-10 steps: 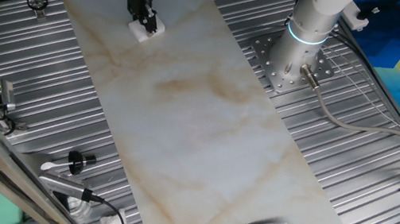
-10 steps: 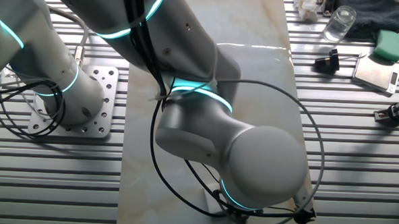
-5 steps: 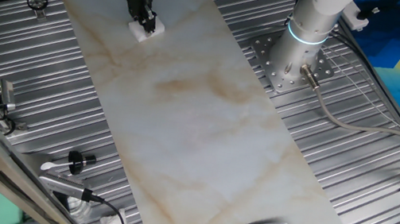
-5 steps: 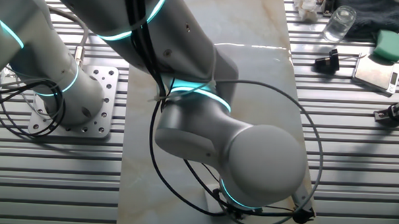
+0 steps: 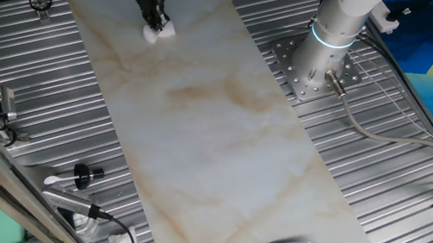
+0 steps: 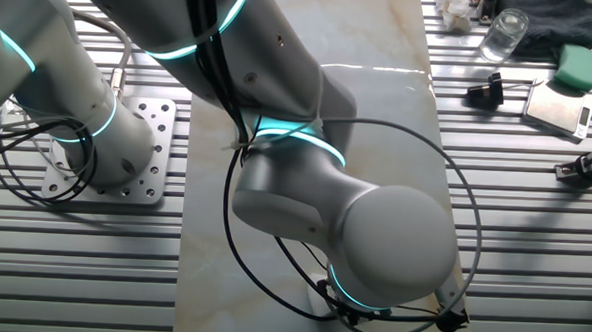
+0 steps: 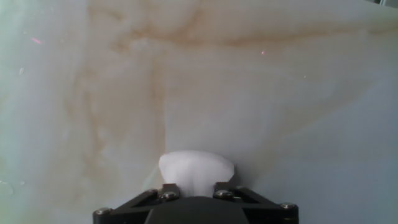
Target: Clean the tabletop with a sponge
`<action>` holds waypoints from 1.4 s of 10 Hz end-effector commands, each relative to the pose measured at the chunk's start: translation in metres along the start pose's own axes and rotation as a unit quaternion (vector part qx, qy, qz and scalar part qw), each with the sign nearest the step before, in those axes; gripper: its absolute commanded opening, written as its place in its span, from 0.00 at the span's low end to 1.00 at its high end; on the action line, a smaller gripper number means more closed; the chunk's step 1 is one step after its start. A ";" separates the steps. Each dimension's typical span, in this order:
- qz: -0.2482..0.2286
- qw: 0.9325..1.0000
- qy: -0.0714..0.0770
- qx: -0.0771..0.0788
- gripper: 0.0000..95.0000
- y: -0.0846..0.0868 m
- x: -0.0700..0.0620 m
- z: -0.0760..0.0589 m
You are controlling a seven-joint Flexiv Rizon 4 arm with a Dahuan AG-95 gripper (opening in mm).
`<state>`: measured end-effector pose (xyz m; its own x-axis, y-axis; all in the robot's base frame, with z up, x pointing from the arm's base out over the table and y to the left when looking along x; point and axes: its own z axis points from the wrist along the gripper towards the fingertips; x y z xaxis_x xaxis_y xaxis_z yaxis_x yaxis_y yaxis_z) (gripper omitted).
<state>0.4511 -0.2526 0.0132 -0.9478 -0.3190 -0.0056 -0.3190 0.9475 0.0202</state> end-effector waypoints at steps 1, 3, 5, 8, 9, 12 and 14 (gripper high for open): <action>-0.002 1.000 0.000 0.000 0.00 0.000 0.000 0.000; -0.003 1.000 0.000 0.000 0.00 0.000 0.000 -0.001; -0.003 1.000 -0.001 0.002 0.00 0.000 0.000 0.000; -0.002 1.000 -0.003 0.002 0.00 0.003 0.000 0.001; -0.002 1.000 -0.003 0.003 0.00 0.004 0.000 0.002; 0.003 1.000 0.000 0.005 0.00 0.012 -0.002 0.000; 0.007 1.000 -0.001 0.005 0.00 0.019 -0.004 0.003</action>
<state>0.4492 -0.2316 0.0122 -0.9525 -0.3045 -0.0077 -0.3045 0.9525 0.0086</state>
